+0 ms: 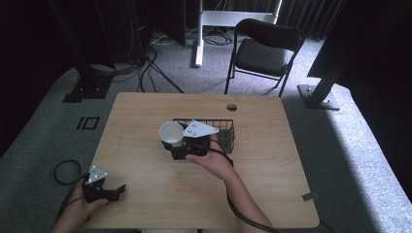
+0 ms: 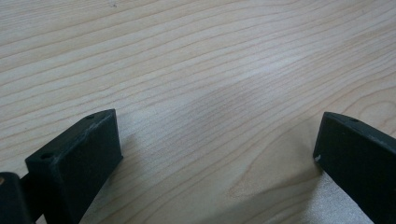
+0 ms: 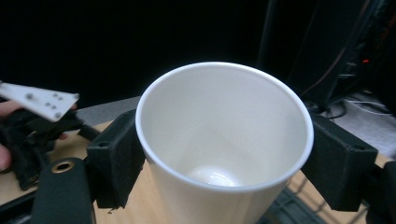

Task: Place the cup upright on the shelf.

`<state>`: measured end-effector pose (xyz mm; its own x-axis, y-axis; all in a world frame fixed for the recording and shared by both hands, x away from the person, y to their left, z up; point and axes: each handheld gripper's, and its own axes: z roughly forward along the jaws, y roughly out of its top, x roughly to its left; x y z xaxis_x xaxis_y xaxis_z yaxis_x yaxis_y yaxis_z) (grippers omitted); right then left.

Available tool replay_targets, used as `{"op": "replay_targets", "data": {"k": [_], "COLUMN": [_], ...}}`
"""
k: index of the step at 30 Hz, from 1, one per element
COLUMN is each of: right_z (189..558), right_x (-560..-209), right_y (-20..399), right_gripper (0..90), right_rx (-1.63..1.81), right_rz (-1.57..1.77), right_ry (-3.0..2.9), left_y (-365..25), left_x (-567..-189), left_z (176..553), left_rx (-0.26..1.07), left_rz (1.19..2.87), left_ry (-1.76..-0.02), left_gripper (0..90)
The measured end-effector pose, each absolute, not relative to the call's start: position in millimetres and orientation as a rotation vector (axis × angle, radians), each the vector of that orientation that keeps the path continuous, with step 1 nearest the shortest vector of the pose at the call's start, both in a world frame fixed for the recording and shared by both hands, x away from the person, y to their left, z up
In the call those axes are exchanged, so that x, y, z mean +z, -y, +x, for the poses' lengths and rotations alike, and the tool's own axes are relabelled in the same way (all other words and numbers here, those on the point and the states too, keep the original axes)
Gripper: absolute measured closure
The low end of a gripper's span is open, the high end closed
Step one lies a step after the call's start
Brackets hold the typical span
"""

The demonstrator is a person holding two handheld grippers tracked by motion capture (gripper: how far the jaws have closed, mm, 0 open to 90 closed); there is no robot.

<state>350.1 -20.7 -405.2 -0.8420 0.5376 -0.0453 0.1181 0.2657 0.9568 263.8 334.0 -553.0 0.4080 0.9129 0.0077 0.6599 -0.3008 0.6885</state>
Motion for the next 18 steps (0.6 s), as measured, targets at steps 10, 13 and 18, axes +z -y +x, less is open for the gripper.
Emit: {"op": "replay_targets", "data": {"k": [10,13,18], "right_z": [365.3,368.6,377.2], "right_x": [-385.8,-383.3,-384.6], "right_y": [45.8,51.9,67.5], "right_gripper": [20.3,20.3,20.3], "right_rx": [1.547,1.532,1.449], "right_rz": [0.715,0.75,0.847], "right_ry": [-2.069,-2.043,-1.973], "left_y": [-334.0,-333.9,-333.9], "left_x": [-553.0,-553.0,-553.0], "left_z": [263.8,263.8,263.8], "left_rx": [0.541,0.541,0.541], "left_rz": [2.061,2.06,2.059], "left_ry": [-1.332,-1.333,-1.333], "left_gripper": [1.1,1.1,1.1]}}
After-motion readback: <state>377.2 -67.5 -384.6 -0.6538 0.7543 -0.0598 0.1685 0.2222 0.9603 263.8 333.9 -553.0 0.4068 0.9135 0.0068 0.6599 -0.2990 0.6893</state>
